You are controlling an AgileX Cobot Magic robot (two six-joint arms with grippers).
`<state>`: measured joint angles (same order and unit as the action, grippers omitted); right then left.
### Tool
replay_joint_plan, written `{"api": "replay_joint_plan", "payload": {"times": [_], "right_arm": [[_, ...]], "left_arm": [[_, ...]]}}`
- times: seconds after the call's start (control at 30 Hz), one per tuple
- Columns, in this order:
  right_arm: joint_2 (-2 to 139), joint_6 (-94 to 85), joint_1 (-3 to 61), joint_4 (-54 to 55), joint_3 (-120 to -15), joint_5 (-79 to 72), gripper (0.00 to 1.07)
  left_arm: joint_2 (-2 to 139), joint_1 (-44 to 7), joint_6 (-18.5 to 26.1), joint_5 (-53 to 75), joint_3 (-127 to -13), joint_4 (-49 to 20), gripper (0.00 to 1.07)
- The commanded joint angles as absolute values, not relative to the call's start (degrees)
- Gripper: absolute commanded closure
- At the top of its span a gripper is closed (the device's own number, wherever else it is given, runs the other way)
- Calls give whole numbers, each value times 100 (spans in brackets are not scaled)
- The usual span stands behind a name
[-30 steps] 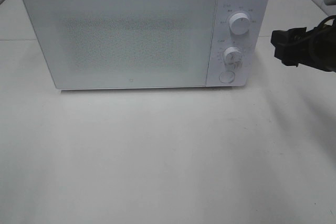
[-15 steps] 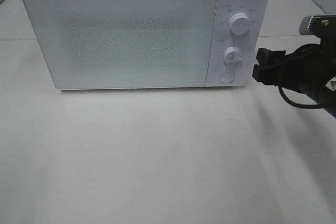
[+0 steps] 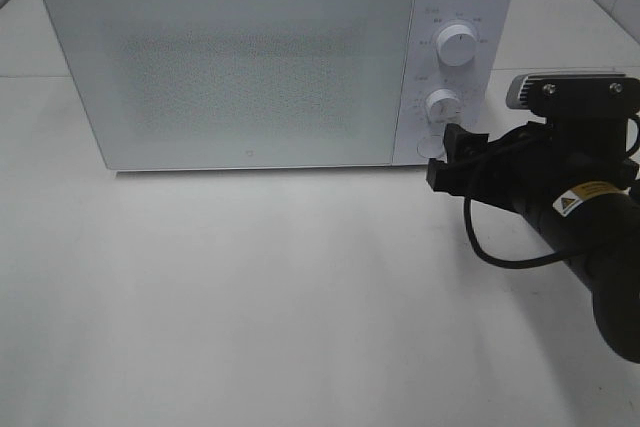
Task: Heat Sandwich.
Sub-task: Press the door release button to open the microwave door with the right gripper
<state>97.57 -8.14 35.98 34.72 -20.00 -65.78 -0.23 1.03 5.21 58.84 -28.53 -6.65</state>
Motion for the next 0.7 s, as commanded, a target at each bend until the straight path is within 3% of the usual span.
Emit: {"api": "replay_joint_plan", "payload": {"times": [0.03,0.37,0.7], "right_arm": [[9958,-945,3890,3816,-1994,-6864,31],[10330,-934,4412,4332,-1994,-6967,31],[10336,-922,4486,4423,-1994,-6950,31]], "left_arm": [[-183,120,504,5884,-2830,-682,3],[-183,120,504,5884,-2830,-682,3],[-183,120,504,5884,-2830,-682,3]]}}
